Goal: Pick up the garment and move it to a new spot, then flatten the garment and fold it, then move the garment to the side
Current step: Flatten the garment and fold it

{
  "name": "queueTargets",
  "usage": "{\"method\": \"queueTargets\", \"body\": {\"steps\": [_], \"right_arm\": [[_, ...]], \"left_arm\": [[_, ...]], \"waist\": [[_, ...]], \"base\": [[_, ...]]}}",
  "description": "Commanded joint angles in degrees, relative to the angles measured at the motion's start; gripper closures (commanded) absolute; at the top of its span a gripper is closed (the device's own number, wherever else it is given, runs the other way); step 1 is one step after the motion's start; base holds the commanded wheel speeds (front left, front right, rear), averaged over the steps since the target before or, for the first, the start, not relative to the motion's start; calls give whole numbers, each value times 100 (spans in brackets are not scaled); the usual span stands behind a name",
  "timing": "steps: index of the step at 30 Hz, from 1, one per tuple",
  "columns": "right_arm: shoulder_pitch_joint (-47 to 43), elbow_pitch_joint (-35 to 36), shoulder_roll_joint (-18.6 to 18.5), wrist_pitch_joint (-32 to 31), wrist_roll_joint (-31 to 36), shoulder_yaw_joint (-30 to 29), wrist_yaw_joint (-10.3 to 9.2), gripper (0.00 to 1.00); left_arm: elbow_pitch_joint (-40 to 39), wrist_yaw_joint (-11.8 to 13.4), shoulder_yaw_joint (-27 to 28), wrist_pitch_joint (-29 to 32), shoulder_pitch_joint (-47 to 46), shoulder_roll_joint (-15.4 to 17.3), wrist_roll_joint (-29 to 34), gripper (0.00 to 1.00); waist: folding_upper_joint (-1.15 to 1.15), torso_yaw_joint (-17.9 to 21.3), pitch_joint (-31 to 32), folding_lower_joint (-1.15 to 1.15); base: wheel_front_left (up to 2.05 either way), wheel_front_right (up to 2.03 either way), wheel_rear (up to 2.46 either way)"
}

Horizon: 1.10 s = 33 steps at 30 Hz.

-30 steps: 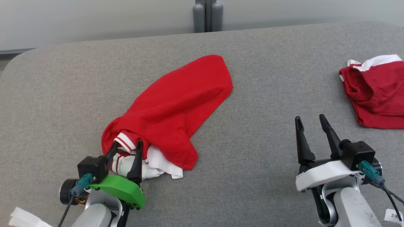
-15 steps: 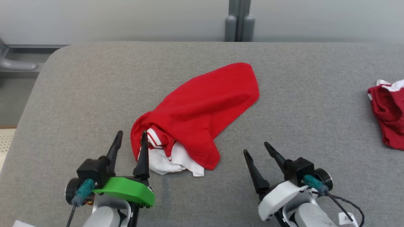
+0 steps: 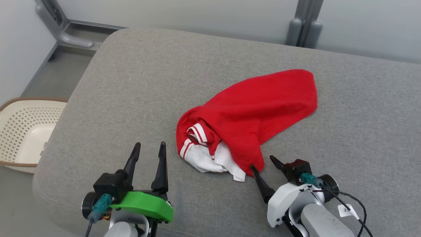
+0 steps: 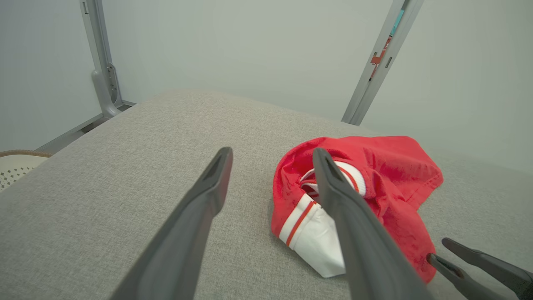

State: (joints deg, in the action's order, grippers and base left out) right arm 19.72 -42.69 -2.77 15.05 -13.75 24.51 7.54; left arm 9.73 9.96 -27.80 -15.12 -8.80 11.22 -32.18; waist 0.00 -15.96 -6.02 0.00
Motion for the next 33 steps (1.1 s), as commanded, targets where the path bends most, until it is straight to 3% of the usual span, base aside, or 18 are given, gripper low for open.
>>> {"method": "queueTargets", "body": {"steps": [1, 2, 3, 4, 6, 12, 18, 23, 30, 33], "right_arm": [[102, -128, -22, 18, -70, 30, -11, 0], [135, -200, -23, 18, -110, 46, -11, 0], [180, -287, -24, 18, -145, 63, -11, 43], [217, -353, -24, 18, -154, 61, -11, 65], [310, -460, -23, 19, -179, -12, -11, 100], [502, -243, -25, 18, -21, -530, -11, 100], [652, 293, -35, 18, 763, -1433, -11, 100], [764, 385, -366, 18, 1319, -1961, -11, 100], [439, 448, -1055, -135, 1586, -2655, -11, 100], [177, 531, -1167, -209, 1596, -2930, -11, 100]], "left_arm": [[19, -40, 55, -1, 81, -41, 45, 0], [27, -49, 77, -1, 96, -51, 65, 0], [32, -64, 94, -1, 109, -64, 85, 0], [36, -78, 109, -1, 116, -73, 111, 0], [38, -92, 153, -1, 127, -95, 150, 0], [32, -137, 306, -2, 160, -141, 262, 0], [71, -214, 347, -1, 182, -221, 321, 0], [102, -270, 366, -2, 196, -279, 391, 0], [189, -365, 333, -2, 149, -407, 478, 0], [228, -397, 341, -2, 112, -442, 521, 0]], "waist": [[0, -204, -42, 0], [0, -216, -44, 0], [0, -230, -50, 0], [0, -236, -57, 0], [0, -236, -73, 0], [0, -41, -87, 0], [0, 281, -43, 0], [0, 517, -60, 0], [0, 722, -214, 0], [0, 763, -268, 0]], "base": [[0, 0, 0], [0, 0, 0], [0, 0, 0], [0, 0, 0], [0, 0, 0], [0, 0, 0], [0, 0, 0], [0, 0, 0], [0, 0, 0], [0, 0, 0]]}}
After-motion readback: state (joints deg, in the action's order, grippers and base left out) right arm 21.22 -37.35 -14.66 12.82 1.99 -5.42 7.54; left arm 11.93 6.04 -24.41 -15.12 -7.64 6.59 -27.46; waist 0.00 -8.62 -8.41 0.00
